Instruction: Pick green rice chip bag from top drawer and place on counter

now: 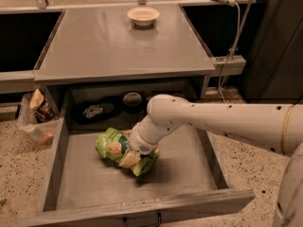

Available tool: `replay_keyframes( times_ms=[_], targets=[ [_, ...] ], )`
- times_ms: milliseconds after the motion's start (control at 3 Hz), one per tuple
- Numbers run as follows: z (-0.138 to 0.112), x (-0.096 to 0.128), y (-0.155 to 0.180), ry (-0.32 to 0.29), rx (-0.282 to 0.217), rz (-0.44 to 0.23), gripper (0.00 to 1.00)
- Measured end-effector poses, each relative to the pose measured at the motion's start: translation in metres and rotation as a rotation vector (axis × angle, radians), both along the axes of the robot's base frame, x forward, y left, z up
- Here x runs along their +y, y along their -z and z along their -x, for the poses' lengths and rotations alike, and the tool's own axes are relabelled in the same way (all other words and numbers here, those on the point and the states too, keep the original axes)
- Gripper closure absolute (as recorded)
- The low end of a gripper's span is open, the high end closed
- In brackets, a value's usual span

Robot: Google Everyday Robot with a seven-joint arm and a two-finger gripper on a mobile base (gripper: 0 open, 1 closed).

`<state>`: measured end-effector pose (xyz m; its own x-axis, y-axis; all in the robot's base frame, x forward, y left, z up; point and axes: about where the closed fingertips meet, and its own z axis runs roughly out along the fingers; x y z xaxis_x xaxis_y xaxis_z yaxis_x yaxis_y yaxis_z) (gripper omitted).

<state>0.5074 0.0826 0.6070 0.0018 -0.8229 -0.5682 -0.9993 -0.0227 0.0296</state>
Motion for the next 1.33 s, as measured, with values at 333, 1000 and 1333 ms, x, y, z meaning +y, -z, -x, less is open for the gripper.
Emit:
replay_keyframes(
  times_ms=[333,1000,1333],
  targets=[
    [0.008,-0.014,-0.050,-0.013,-0.020,-0.073,1.00],
    [0.037,-0.058,-0.276,-0.141,-0.172,-0.388,1.00],
    [0.037,-0.057,-0.275,-0.141,-0.171,-0.387,1.00]
  ],
)
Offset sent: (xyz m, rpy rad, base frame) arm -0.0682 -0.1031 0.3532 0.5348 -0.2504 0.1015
